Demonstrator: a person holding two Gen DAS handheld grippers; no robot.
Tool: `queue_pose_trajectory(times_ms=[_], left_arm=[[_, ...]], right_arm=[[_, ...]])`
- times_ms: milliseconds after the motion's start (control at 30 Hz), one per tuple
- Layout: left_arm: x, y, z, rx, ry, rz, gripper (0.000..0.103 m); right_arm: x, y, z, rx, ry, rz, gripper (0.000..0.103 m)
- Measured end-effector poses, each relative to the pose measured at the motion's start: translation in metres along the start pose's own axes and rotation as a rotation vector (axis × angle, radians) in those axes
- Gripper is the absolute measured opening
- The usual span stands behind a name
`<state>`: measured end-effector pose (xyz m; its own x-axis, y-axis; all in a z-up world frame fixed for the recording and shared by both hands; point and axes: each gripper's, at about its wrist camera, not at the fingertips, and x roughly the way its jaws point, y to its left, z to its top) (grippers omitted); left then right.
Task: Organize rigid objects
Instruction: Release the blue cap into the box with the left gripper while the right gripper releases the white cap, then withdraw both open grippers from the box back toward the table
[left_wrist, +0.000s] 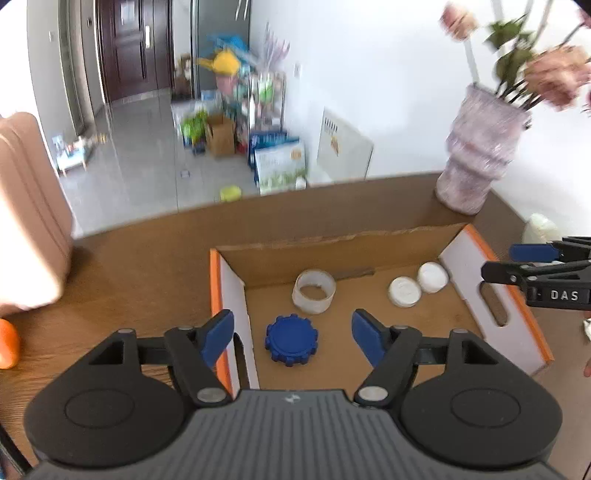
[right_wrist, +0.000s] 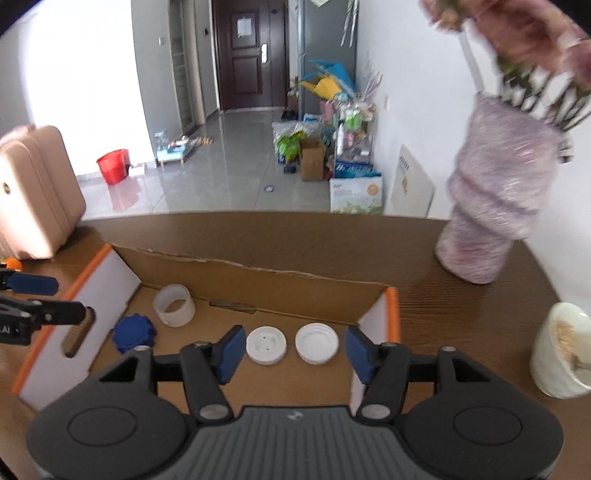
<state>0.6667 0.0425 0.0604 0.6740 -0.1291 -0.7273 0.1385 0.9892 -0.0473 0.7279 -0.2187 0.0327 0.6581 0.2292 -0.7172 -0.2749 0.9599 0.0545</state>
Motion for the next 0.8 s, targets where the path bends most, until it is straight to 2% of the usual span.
queue_pose_trajectory(times_ms=[167, 267, 333, 433, 533, 667, 800], left_arm=[[-0.065, -0.02, -0.017, 0.045, -0.139, 0.025, 0.078], [-0.1, -0.029, -0.033, 0.059, -0.2, 0.025, 0.083], [-0.122, -0.036, -0.044, 0.071, -0.244, 0.021, 0.091], [-0.155, -0.045, -0.064, 0.089, -0.303, 0.018, 0.092], [-0.19, -0.051, -0.087, 0.099, -0.404, 0.028, 0.099], [-0.231, -0.063, -0.125, 0.118, -0.537, 0.046, 0.102], [-0.26, -0.078, -0.165, 0.13, -0.611, 0.033, 0.103]], right_arm=[[-0.076, 0.0, -0.022, 0.011, -0.09, -0.025, 0.063], [-0.124, 0.005, -0.046, 0.005, -0.173, -0.047, 0.066], [-0.154, 0.006, -0.062, 0.011, -0.221, -0.063, 0.066], [-0.198, 0.007, -0.085, 0.034, -0.296, -0.082, 0.067], [-0.238, 0.011, -0.107, 0.04, -0.373, -0.1, 0.068], [-0.288, 0.02, -0.144, 0.042, -0.494, -0.121, 0.078], [-0.325, 0.033, -0.186, 0.028, -0.596, -0.155, 0.085]])
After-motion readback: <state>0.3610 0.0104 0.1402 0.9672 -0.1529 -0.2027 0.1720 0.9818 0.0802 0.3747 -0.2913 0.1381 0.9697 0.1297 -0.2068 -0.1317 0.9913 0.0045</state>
